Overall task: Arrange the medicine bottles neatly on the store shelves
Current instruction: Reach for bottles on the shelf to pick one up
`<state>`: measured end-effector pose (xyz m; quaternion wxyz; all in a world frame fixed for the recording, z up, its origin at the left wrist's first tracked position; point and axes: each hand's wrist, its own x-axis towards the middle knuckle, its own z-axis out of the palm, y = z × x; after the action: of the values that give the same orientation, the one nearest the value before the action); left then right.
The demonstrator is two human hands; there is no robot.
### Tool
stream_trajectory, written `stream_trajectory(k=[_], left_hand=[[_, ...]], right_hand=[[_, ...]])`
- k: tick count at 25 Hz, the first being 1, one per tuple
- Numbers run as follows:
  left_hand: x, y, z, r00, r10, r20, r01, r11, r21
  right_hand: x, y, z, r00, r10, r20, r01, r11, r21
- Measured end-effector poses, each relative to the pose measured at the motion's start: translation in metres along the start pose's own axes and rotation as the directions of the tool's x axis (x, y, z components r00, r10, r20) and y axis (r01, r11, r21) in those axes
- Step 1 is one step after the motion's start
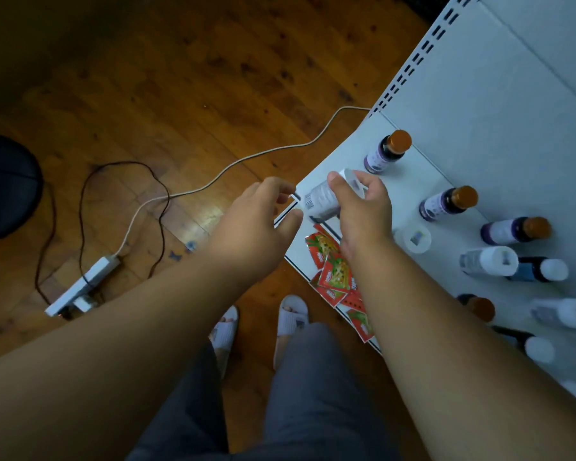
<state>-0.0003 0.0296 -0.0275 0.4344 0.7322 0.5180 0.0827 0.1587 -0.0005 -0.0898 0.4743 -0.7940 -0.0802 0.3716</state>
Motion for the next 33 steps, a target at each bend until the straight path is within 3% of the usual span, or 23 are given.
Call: stream_trajectory(k=[2, 5, 8, 12, 18, 22, 25, 33], left_hand=[[-0.029, 0.025, -0.031, 0.999, -0.035, -0.002, 0.034, 0.996, -0.080], [-0.083, 0.065, -0.084, 0.995, -0.094, -0.012, 0.091, 0.984, -0.152], [-0.129, 0.097, -0.123, 0.998, -0.063, -0.015, 0.059, 0.976, -0.210], [-0.171, 0.139, -0.142, 0.990, 0.107, 0.089, -0.086, 0.972, -0.217], [-0.235, 0.206, -0.111, 0.916, 0.311, 0.252, -0.239, 0.930, -0.280], [-0.295, 0.256, -0.055, 0.829, 0.424, 0.364, -0.314, 0.892, -0.324], [-0.352, 0.301, 0.005, 0.737, 0.503, 0.452, -0.361, 0.858, -0.366], [-0.477, 0.402, 0.154, 0.453, 0.632, 0.629, -0.490, 0.766, -0.416]], right_hand=[[-0.055, -0.029, -0.019, 0.968, 0.192, 0.163, -0.227, 0.945, 0.234], [-0.150, -0.076, -0.048, 0.887, 0.286, 0.362, -0.436, 0.776, 0.456], [-0.220, -0.113, -0.072, 0.851, 0.264, 0.453, -0.505, 0.648, 0.570], [-0.282, -0.137, -0.109, 0.851, 0.241, 0.467, -0.520, 0.521, 0.677], [-0.366, -0.137, -0.212, 0.958, 0.053, 0.282, -0.265, 0.537, 0.801], [-0.417, -0.104, -0.307, 0.994, -0.017, 0.107, -0.093, 0.381, 0.920], [-0.457, -0.072, -0.391, 1.000, 0.014, -0.025, 0.021, 0.274, 0.961], [-0.539, 0.011, -0.570, 0.971, 0.018, -0.239, 0.227, 0.253, 0.940]])
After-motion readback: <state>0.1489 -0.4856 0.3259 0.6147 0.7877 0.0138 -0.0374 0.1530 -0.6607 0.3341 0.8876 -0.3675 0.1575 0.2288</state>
